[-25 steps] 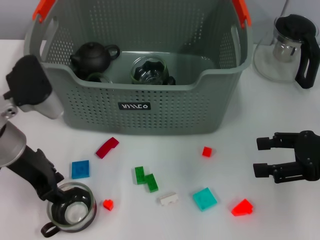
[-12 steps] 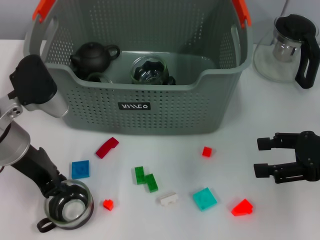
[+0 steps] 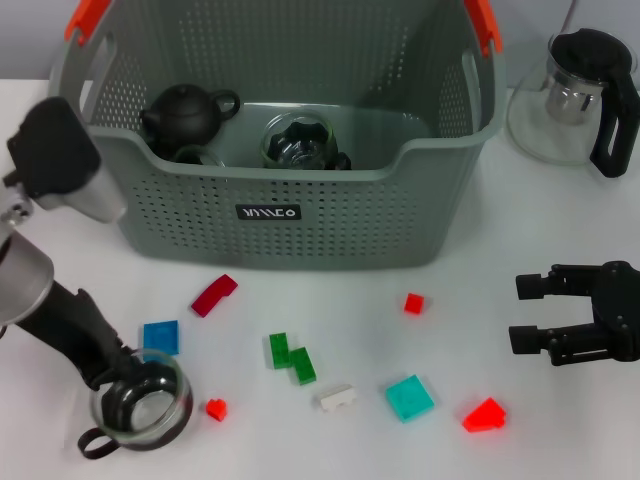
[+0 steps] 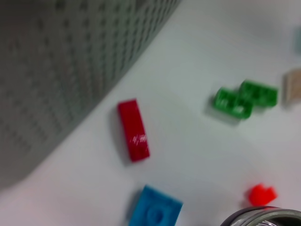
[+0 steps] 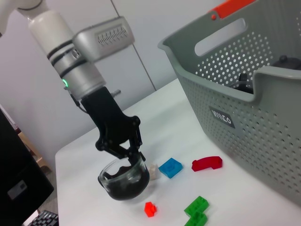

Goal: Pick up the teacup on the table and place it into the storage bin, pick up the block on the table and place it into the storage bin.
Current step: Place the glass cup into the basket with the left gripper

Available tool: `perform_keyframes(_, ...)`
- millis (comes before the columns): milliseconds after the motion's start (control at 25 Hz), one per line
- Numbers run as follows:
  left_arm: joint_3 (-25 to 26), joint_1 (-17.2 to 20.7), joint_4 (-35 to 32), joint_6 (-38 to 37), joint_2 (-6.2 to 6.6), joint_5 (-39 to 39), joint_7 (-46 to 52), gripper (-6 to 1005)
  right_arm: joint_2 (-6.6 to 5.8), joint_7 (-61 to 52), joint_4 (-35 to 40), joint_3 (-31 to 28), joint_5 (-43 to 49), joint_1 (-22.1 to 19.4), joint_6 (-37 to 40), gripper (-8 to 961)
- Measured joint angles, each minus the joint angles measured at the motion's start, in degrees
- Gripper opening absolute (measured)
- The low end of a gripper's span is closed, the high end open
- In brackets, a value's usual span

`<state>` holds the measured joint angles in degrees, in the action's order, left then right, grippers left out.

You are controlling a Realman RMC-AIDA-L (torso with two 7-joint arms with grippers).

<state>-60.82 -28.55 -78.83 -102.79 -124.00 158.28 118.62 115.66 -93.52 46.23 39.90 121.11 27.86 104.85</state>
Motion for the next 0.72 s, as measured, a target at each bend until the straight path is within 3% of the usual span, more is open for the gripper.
perform_keyframes(40, 0.0, 0.0, 0.0, 0.0, 0.00, 0.0, 0.0, 53, 0.01, 0.0, 0.0, 0.0, 0.0, 0.0, 0.0, 915)
perform_keyframes(200, 11.7, -2.7, 2.1, -7.7, 1.23, -10.3, -4.8, 42, 0.01, 0.0, 0.0, 0.0, 0.0, -0.1, 0.0, 915)
perform_keyframes(320, 21.0, -5.7, 11.1, -12.6, 3.73, -20.9, -9.0, 42, 0.01, 0.1, -0.1, 0.0, 0.0, -0.1, 0.0, 915)
perform_keyframes(480, 28.3, -8.1, 30.8, -13.5, 8.15, -36.0, -15.1, 42, 0.06, 0.3, -0.4, 0.0, 0.0, -0.1, 0.0, 915)
perform_keyframes(560, 31.2, -8.2, 35.8, -13.2, 8.37, -42.4, -17.5, 42, 0.02, 0.4, -0.8, 0.0, 0.0, -0.1, 0.0, 915)
perform_keyframes(720, 34.2, -8.1, 37.5, -12.1, 6.96, -55.4, -18.0, 42, -0.01, 0.5, -0.9, 0.0, 0.0, -0.1, -0.1, 914)
